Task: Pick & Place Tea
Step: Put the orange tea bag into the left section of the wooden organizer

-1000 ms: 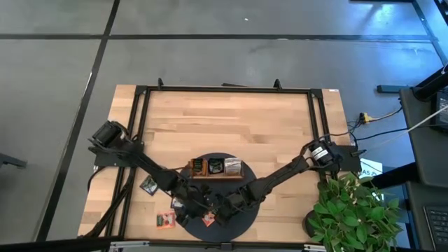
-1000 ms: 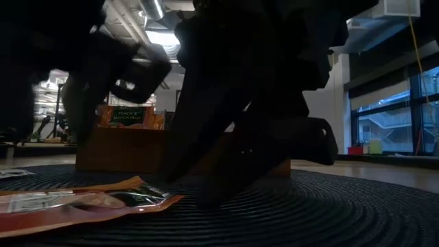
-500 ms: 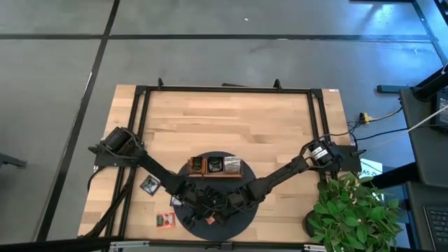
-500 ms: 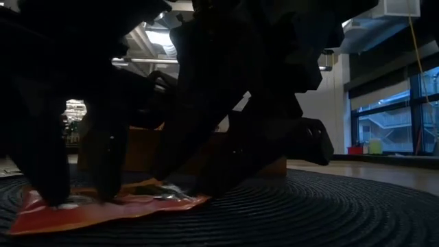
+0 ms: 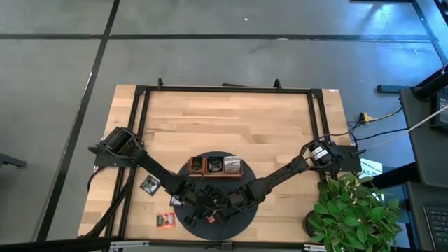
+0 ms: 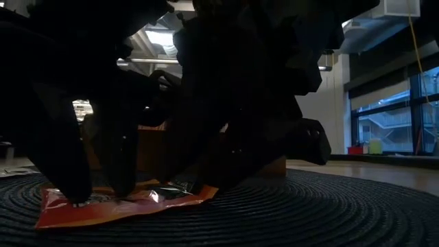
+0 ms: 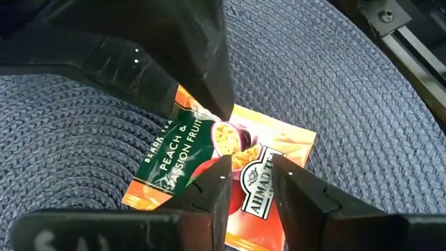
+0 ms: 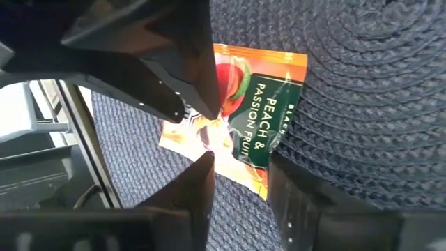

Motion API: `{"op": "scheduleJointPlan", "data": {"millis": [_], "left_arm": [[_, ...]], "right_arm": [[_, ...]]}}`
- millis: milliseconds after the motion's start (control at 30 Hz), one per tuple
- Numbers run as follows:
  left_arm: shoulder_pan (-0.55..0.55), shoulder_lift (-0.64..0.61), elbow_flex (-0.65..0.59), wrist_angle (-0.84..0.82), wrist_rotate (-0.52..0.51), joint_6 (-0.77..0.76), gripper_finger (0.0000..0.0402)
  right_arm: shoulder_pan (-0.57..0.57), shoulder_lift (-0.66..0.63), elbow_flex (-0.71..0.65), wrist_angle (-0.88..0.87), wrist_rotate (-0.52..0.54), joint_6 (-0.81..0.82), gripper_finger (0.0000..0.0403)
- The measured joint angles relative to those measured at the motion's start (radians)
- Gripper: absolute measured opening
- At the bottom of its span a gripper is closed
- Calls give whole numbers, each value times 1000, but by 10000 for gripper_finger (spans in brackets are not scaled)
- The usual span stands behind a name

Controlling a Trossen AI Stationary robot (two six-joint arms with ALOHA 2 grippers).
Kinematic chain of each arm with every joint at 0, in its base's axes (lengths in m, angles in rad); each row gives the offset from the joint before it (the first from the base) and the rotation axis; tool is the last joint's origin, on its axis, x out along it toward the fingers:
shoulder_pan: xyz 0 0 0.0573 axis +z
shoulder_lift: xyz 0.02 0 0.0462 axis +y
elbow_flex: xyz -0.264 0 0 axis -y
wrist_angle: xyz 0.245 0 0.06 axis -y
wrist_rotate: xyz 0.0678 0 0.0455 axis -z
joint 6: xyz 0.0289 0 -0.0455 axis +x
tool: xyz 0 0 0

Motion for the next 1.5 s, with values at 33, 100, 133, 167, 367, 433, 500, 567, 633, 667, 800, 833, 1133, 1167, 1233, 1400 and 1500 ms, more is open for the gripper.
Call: {"op": "scheduleJointPlan", "data": {"millis": [33,100,133,167,367,433,500,567,633,667,800,833,1133,1167,1233,1400,1500], "left_arm": [[0,0,0,0,0,0,100],[0,0,0,0,0,0,100],[0,0,0,0,0,0,100],[1,1,0,0,0,0,100],[1,1,-1,0,-1,0,100],[1,1,-1,0,-1,0,100],[1,-5,-2,-6,-2,0,100],[4,-25,-5,-27,-1,0,100],[9,-60,-8,-64,29,-4,100],[10,-84,-8,-71,35,-3,100],[10,-215,-10,-156,33,23,100],[13,-253,-16,-191,22,27,100],[77,-709,-234,-256,-28,-16,100],[85,-757,-261,-240,-33,-32,100],[99,-854,-322,-243,-52,-81,100],[106,-1039,-433,-246,-135,-173,100],[107,-1109,-484,-252,-167,-193,100]], "right_arm": [[0,0,0,-4,0,0,124],[0,0,0,-14,2,0,102],[0,0,0,-21,4,-2,89],[0,0,0,-28,5,-4,76],[-1,0,0,-44,8,-73,7],[-1,0,0,-44,12,-102,8],[0,0,0,-45,19,-115,8],[-1,-4,0,-49,22,-133,5],[-1,-14,0,-67,26,-141,4],[1,-24,3,-86,32,-155,4],[3,-74,51,-178,85,-213,3],[4,-81,68,-207,111,-239,3],[-24,-103,312,-484,452,-744,2],[-36,-100,326,-491,469,-810,2],[-63,-98,355,-496,474,-919,2],[-136,-99,366,-475,437,-1069,2],[-177,-98,364,-473,383,-1105,2]]}}
